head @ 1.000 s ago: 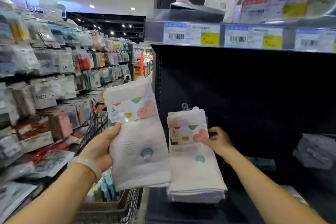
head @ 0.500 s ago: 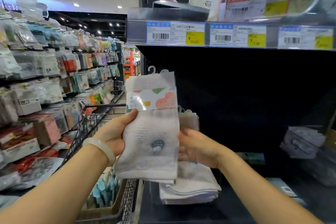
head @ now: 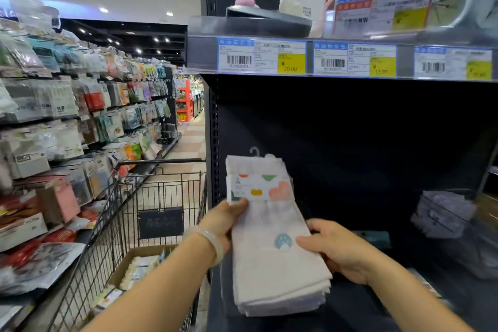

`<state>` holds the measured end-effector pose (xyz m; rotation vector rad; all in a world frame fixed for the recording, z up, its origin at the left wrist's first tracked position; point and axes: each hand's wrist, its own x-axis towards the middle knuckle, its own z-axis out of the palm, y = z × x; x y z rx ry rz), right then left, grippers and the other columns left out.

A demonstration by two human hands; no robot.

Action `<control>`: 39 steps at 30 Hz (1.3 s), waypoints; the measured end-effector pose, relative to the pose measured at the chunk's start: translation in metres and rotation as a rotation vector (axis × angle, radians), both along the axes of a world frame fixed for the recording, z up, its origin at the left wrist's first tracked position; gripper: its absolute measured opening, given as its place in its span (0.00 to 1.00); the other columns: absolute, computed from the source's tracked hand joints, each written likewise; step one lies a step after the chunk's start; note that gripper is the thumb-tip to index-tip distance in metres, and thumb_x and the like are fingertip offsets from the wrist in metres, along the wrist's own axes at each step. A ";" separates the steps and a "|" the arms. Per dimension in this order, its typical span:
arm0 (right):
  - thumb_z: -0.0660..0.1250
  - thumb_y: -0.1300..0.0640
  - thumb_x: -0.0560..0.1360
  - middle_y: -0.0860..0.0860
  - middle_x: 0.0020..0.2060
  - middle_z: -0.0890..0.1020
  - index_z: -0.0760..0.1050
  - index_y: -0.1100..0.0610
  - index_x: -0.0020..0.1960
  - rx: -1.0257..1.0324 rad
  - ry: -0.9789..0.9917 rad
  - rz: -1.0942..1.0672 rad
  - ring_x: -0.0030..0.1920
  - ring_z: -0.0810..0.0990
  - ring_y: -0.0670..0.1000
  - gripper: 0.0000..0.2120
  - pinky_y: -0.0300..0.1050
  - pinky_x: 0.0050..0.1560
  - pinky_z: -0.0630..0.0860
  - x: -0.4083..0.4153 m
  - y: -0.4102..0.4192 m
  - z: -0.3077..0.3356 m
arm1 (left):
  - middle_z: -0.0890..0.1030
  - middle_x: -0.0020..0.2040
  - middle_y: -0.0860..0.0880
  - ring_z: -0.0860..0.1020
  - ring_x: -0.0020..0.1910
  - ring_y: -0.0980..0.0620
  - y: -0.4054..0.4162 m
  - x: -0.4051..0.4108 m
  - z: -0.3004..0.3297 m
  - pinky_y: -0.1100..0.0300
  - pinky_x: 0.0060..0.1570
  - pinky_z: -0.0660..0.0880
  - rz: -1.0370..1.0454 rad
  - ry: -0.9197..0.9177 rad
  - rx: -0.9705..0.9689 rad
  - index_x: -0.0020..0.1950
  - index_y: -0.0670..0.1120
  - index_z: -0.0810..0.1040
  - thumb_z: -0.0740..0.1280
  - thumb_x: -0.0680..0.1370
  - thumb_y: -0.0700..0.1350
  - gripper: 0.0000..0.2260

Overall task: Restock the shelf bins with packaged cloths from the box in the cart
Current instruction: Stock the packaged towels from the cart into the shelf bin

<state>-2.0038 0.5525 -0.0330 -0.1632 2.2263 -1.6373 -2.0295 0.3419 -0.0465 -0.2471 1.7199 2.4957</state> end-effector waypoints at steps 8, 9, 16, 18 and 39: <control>0.70 0.55 0.74 0.52 0.42 0.82 0.70 0.56 0.59 0.369 0.103 -0.027 0.39 0.81 0.48 0.16 0.42 0.37 0.79 -0.011 0.009 -0.013 | 0.77 0.39 0.48 0.76 0.36 0.50 0.007 -0.010 -0.006 0.56 0.39 0.74 0.280 -0.047 -0.822 0.46 0.45 0.72 0.71 0.73 0.46 0.10; 0.71 0.54 0.73 0.51 0.43 0.81 0.70 0.55 0.61 0.415 0.129 -0.030 0.40 0.80 0.47 0.19 0.41 0.38 0.79 -0.011 0.010 -0.015 | 0.75 0.39 0.50 0.75 0.37 0.51 0.007 -0.009 -0.007 0.58 0.38 0.73 0.289 -0.044 -0.892 0.47 0.46 0.71 0.71 0.74 0.46 0.11; 0.69 0.51 0.74 0.48 0.58 0.73 0.66 0.52 0.69 0.426 0.215 0.041 0.54 0.76 0.45 0.25 0.37 0.53 0.74 -0.021 0.011 -0.022 | 0.77 0.47 0.50 0.75 0.45 0.50 0.013 -0.013 -0.013 0.60 0.46 0.71 0.175 -0.016 -1.048 0.58 0.45 0.75 0.66 0.77 0.48 0.12; 0.68 0.51 0.75 0.47 0.55 0.74 0.67 0.52 0.68 0.432 0.217 0.057 0.52 0.76 0.44 0.23 0.35 0.48 0.74 -0.023 0.010 -0.022 | 0.80 0.52 0.49 0.75 0.45 0.52 0.011 -0.011 -0.012 0.62 0.47 0.70 0.133 -0.008 -1.063 0.59 0.45 0.76 0.65 0.78 0.48 0.12; 0.66 0.50 0.76 0.56 0.64 0.71 0.68 0.58 0.67 0.817 0.773 0.418 0.63 0.71 0.57 0.23 0.51 0.63 0.71 -0.013 -0.224 0.004 | 0.62 0.73 0.43 0.63 0.71 0.43 -0.156 0.056 -0.031 0.49 0.69 0.66 -0.040 -0.109 -1.777 0.77 0.47 0.55 0.62 0.78 0.55 0.31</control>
